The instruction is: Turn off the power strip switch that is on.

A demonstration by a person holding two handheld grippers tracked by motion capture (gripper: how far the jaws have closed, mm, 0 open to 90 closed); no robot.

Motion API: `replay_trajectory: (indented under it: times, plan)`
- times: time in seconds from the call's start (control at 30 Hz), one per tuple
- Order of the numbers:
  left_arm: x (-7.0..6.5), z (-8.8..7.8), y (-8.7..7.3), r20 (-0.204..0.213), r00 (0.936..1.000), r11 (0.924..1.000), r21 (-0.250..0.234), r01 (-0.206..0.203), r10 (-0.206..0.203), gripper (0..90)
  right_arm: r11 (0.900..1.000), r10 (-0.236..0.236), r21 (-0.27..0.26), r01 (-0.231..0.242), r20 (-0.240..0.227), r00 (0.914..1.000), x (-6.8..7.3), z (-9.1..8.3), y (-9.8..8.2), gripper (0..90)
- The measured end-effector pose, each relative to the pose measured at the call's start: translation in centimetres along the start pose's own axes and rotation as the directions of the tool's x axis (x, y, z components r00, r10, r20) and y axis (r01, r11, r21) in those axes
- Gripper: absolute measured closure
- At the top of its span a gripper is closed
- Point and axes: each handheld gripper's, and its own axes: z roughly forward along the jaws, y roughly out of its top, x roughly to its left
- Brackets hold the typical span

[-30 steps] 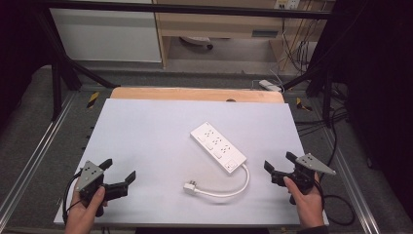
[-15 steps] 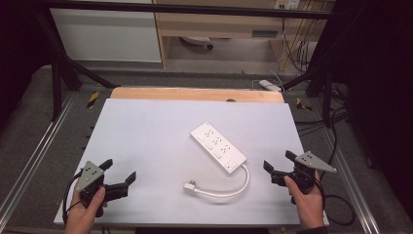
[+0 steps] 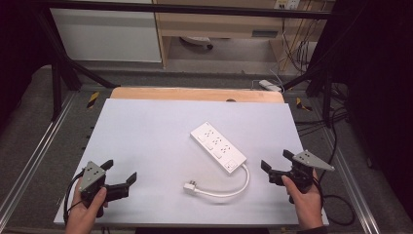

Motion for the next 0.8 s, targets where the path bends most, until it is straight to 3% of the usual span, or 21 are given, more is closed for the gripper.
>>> replay_trajectory:
  times: [0.8]
  plan:
    - [-0.1,0.1,0.0,0.001,1.0000,1.0000,0.006,0.002,-0.002,4.8,0.999,-0.011,0.042,0.012,-0.015,0.9998,0.5,1.2,2.7,2.8]
